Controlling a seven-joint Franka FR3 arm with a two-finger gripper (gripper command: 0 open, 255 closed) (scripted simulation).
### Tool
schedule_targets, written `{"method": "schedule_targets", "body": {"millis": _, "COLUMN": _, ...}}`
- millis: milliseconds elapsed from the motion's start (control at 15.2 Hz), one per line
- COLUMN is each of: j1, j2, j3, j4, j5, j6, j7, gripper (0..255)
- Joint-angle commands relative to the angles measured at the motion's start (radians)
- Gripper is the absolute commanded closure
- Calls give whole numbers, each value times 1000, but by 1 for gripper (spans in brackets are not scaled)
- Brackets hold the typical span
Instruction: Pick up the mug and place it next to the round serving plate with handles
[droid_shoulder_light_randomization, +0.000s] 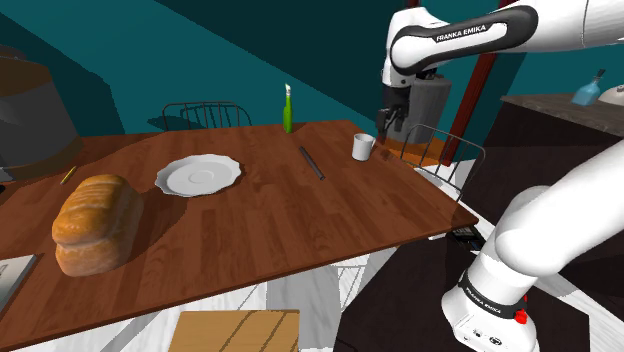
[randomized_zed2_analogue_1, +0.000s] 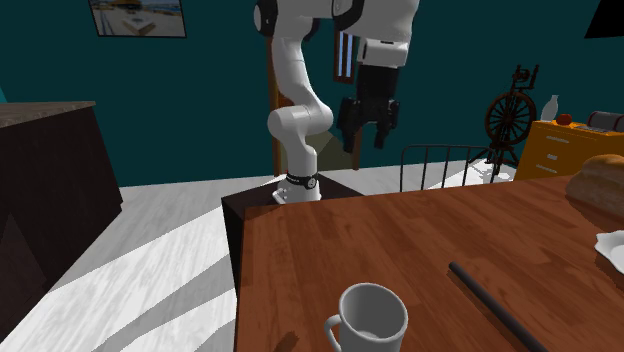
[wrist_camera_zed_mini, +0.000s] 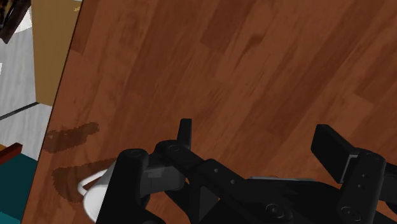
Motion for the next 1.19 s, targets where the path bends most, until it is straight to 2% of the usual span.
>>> {"method": "schedule_targets", "body": {"millis": 0, "j1": -4, "j2": 76, "j3": -25, "j4": 43, "j5": 4, "j6": 39, "j7": -32, "gripper": 0}}
{"method": "schedule_targets", "body": {"millis": 594, "j1": -32, "j2": 419, "j3": -100, "j4": 282, "j5": 85, "j6": 153, "j7": -174, "gripper": 0}}
{"method": "schedule_targets", "body": {"millis": 1122, "j1": -101, "j2": 746, "j3": -111, "j4": 598, "j5": 198, "j6": 160, "j7": -294, "gripper": 0}}
